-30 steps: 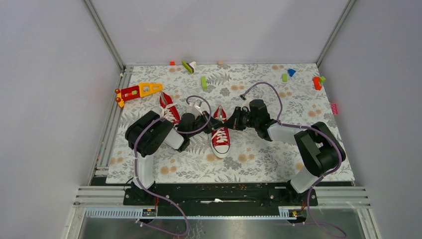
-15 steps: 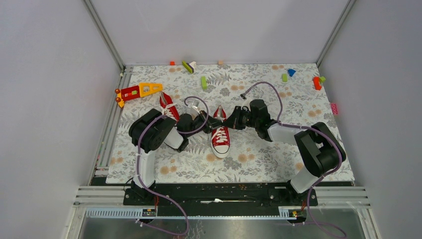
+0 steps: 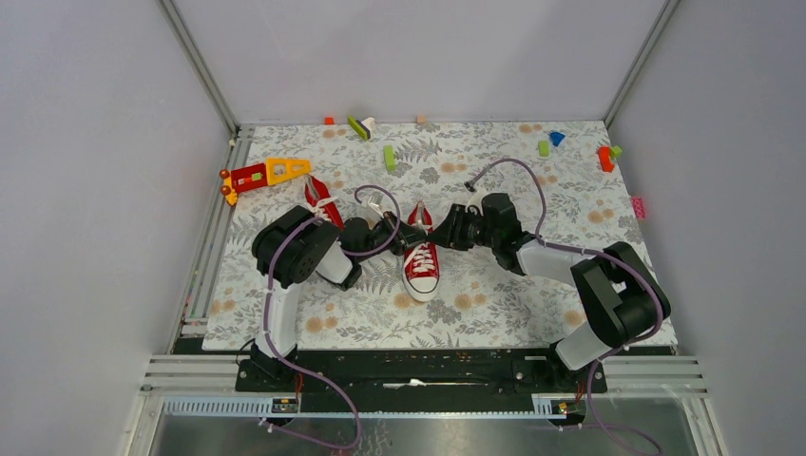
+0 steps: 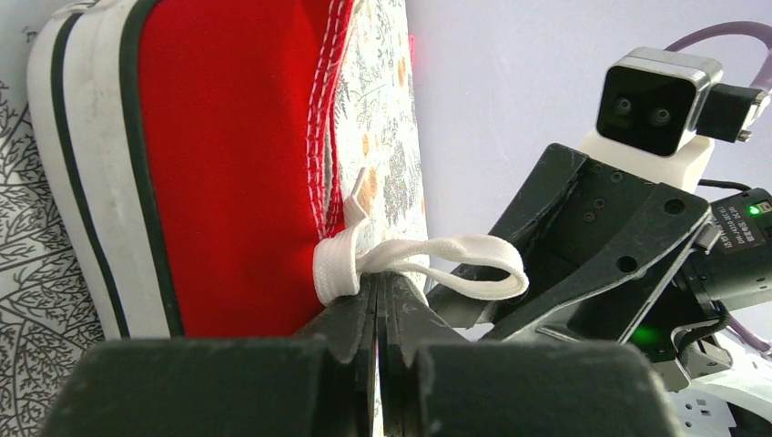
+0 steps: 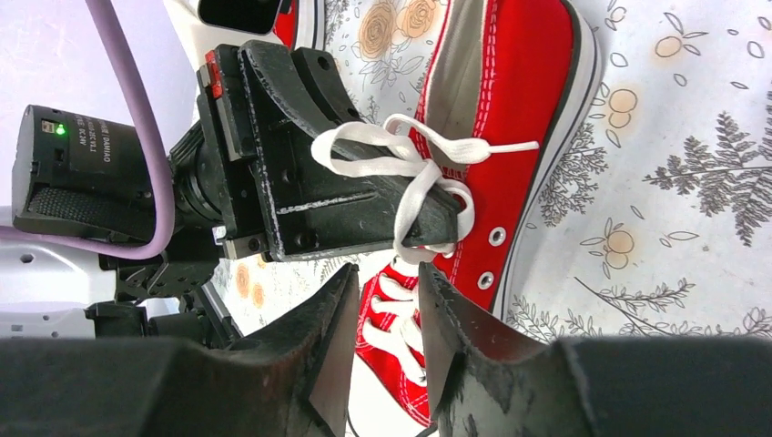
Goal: Tie the shoes
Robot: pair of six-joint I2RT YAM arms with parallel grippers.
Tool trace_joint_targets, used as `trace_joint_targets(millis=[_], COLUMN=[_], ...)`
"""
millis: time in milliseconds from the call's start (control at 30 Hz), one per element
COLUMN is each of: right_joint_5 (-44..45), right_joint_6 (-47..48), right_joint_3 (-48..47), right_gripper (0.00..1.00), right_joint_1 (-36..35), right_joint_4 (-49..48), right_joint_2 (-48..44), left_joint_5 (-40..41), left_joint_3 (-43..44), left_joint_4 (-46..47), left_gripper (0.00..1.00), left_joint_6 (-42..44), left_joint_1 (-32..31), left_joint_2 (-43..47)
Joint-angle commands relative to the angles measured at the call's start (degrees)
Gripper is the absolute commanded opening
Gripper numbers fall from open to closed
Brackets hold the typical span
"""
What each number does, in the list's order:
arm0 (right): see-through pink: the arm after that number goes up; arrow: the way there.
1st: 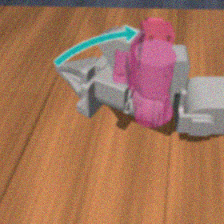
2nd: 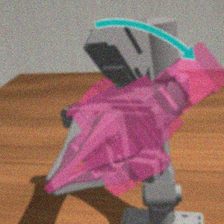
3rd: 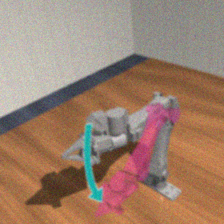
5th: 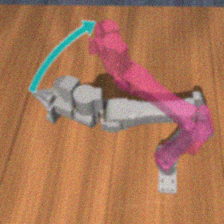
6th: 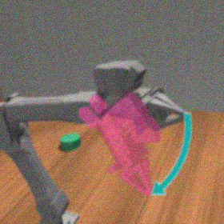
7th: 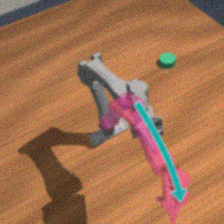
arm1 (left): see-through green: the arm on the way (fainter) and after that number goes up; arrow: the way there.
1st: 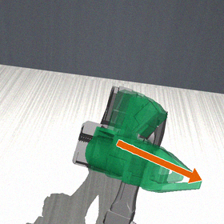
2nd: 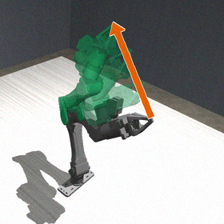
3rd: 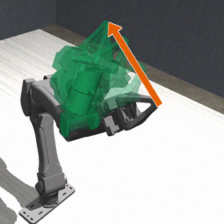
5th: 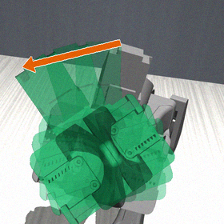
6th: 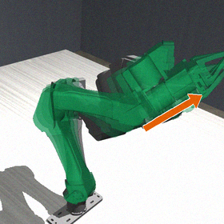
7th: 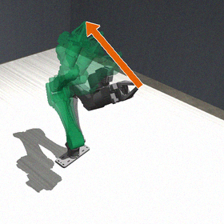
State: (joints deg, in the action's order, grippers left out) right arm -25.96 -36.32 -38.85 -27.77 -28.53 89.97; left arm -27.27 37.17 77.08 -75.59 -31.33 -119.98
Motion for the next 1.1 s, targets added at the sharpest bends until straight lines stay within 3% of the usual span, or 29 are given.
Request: trace_joint_targets(millis=[0, 1067], right_joint_5=[1.8, 2.1], right_joint_6=[1.1, 8.0], right_joint_3=[1.1, -3.1], right_gripper=[0.38, 0.4], right_joint_1=[1.4, -0.6], right_joint_4=[-0.2, 1.1], right_joint_2=[-2.5, 4.2], left_joint_5=[-0.8, -2.2], left_joint_3=[1.5, 2.1], left_joint_4=[5.3, 5.7], left_gripper=[0.0, 0.0], left_joint_6=[-0.2, -2.8], left_joint_1=[0.3, 0.3], left_joint_2=[-0.3, -0.8])
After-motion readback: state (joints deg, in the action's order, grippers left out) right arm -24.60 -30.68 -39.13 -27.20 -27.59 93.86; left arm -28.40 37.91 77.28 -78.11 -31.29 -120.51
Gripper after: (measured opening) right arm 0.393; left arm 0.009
